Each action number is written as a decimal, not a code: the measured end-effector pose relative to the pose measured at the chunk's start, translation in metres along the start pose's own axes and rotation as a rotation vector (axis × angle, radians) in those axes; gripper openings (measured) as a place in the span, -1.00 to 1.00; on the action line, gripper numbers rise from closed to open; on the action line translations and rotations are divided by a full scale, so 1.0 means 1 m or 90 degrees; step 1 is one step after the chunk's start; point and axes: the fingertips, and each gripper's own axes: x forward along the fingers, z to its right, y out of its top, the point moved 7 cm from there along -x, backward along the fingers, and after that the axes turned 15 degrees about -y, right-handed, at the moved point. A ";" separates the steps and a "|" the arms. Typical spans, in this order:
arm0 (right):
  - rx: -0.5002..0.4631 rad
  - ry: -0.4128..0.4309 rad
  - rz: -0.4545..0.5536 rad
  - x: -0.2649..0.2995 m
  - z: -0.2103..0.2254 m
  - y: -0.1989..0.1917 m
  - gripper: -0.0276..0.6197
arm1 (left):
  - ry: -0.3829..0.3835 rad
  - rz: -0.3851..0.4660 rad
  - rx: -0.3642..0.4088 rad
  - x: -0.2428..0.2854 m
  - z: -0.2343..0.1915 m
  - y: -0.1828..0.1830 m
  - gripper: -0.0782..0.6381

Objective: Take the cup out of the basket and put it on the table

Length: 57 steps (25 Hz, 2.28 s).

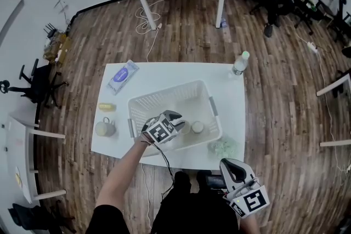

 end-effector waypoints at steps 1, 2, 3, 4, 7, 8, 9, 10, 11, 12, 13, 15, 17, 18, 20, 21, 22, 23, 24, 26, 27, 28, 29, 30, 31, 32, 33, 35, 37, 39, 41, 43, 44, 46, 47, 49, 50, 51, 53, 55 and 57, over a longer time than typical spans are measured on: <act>0.001 -0.003 0.000 0.000 0.001 0.000 -0.84 | -0.002 -0.011 -0.002 0.005 -0.003 -0.002 -0.44; 0.001 -0.005 0.000 -0.001 0.002 0.000 -0.84 | -0.005 -0.022 -0.006 0.010 -0.005 -0.004 -0.41; 0.002 -0.007 -0.001 -0.001 0.003 0.000 -0.84 | -0.008 -0.033 -0.010 0.015 -0.007 -0.007 -0.40; 0.002 -0.010 -0.002 -0.002 0.005 -0.001 -0.84 | -0.011 -0.043 -0.015 0.019 -0.009 -0.010 -0.40; 0.004 -0.018 -0.006 -0.003 0.009 -0.001 -0.84 | -0.015 -0.063 -0.027 0.029 -0.015 -0.017 -0.38; 0.005 -0.021 -0.007 -0.004 0.011 -0.001 -0.84 | -0.017 -0.069 -0.031 0.031 -0.016 -0.019 -0.38; 0.005 -0.023 -0.009 -0.004 0.012 -0.001 -0.84 | -0.019 -0.075 -0.037 0.033 -0.017 -0.022 -0.38; 0.005 -0.024 -0.010 -0.004 0.012 -0.001 -0.84 | -0.021 -0.081 -0.042 0.035 -0.018 -0.024 -0.38; 0.006 -0.024 -0.011 -0.004 0.013 -0.001 -0.84 | -0.021 -0.083 -0.047 0.037 -0.019 -0.027 -0.39; 0.006 -0.024 -0.011 -0.003 0.014 0.000 -0.84 | -0.021 -0.084 -0.051 0.039 -0.020 -0.028 -0.39; 0.005 -0.024 -0.012 -0.003 0.015 0.000 -0.84 | -0.019 -0.085 -0.054 0.041 -0.021 -0.028 -0.45; 0.004 -0.025 -0.012 -0.004 0.018 0.000 -0.84 | -0.013 -0.091 -0.051 0.046 -0.022 -0.029 -0.54; 0.003 -0.027 -0.012 -0.003 0.020 -0.001 -0.84 | -0.008 -0.098 -0.044 0.050 -0.023 -0.030 -0.59; 0.003 -0.027 -0.012 -0.003 0.020 -0.002 -0.84 | -0.007 -0.100 -0.041 0.051 -0.023 -0.031 -0.61; 0.002 -0.028 -0.011 -0.003 0.019 -0.001 -0.84 | -0.007 -0.097 -0.039 0.051 -0.022 -0.030 -0.69; 0.002 -0.027 -0.011 -0.003 0.018 -0.001 -0.84 | -0.006 -0.093 -0.039 0.050 -0.021 -0.029 -0.70; 0.002 -0.027 -0.010 -0.003 0.018 0.000 -0.84 | -0.005 -0.088 -0.038 0.049 -0.019 -0.028 -0.70; 0.002 -0.027 -0.010 -0.003 0.018 0.000 -0.84 | -0.004 -0.085 -0.037 0.048 -0.018 -0.027 -0.71; 0.002 -0.026 -0.009 -0.003 0.018 0.000 -0.84 | -0.004 -0.082 -0.035 0.047 -0.016 -0.025 -0.71; 0.001 -0.026 -0.007 -0.004 0.017 0.000 -0.84 | -0.002 -0.079 -0.034 0.044 -0.014 -0.023 -0.71; 0.000 -0.025 -0.005 -0.003 0.016 0.001 -0.84 | 0.000 -0.078 -0.035 0.041 -0.013 -0.022 -0.71; -0.001 -0.024 -0.003 -0.003 0.015 0.002 -0.84 | 0.003 -0.077 -0.036 0.038 -0.013 -0.021 -0.71; -0.002 -0.023 -0.002 -0.003 0.013 0.003 -0.84 | 0.006 -0.076 -0.037 0.035 -0.013 -0.020 -0.71; -0.003 -0.021 0.000 -0.003 0.011 0.003 -0.84 | 0.010 -0.076 -0.038 0.031 -0.013 -0.018 -0.71; -0.004 -0.019 0.001 -0.003 0.009 0.004 -0.84 | 0.014 -0.074 -0.040 0.026 -0.013 -0.017 -0.71; -0.005 -0.017 0.004 -0.002 0.007 0.004 -0.84 | 0.019 -0.069 -0.042 0.021 -0.014 -0.015 -0.71; -0.006 -0.015 0.006 -0.003 0.006 0.005 -0.84 | 0.023 -0.061 -0.046 0.016 -0.014 -0.013 -0.71; -0.009 -0.009 0.009 -0.003 0.004 0.007 -0.84 | 0.034 -0.039 -0.056 0.003 -0.014 -0.005 -0.71; -0.011 -0.003 0.011 -0.004 0.000 0.008 -0.84 | 0.045 -0.016 -0.063 -0.013 -0.012 0.002 -0.71; -0.012 0.002 0.014 -0.004 -0.003 0.009 -0.84 | 0.058 0.005 -0.068 -0.028 -0.010 0.009 -0.71; -0.014 0.006 0.015 -0.003 -0.007 0.010 -0.84 | 0.076 0.020 -0.074 -0.042 -0.007 0.014 -0.71; -0.015 0.013 0.018 -0.003 -0.012 0.011 -0.84 | 0.093 0.033 -0.082 -0.055 -0.002 0.012 -0.71; -0.017 0.017 0.020 -0.003 -0.015 0.011 -0.84 | 0.100 0.042 -0.090 -0.061 0.002 0.010 -0.71; -0.020 0.025 0.021 -0.003 -0.019 0.011 -0.84 | 0.112 0.067 -0.112 -0.073 0.009 0.006 -0.71; -0.021 0.028 0.020 -0.003 -0.021 0.011 -0.84 | 0.117 0.082 -0.121 -0.081 0.013 0.006 -0.71; -0.022 0.035 0.020 -0.002 -0.025 0.011 -0.84 | 0.127 0.113 -0.135 -0.098 0.021 0.006 -0.71; -0.024 0.039 0.021 -0.001 -0.027 0.012 -0.84 | 0.133 0.125 -0.139 -0.106 0.026 0.005 -0.71; -0.026 0.044 0.022 0.000 -0.029 0.012 -0.84 | 0.139 0.136 -0.143 -0.115 0.031 0.004 -0.71; -0.031 0.052 0.023 0.001 -0.033 0.013 -0.84 | 0.157 0.158 -0.146 -0.135 0.041 0.004 -0.71; -0.035 0.061 0.022 0.004 -0.038 0.012 -0.84 | 0.185 0.183 -0.151 -0.158 0.053 0.003 -0.71; -0.041 0.071 0.019 0.009 -0.043 0.011 -0.84 | 0.217 0.200 -0.153 -0.180 0.067 0.001 -0.71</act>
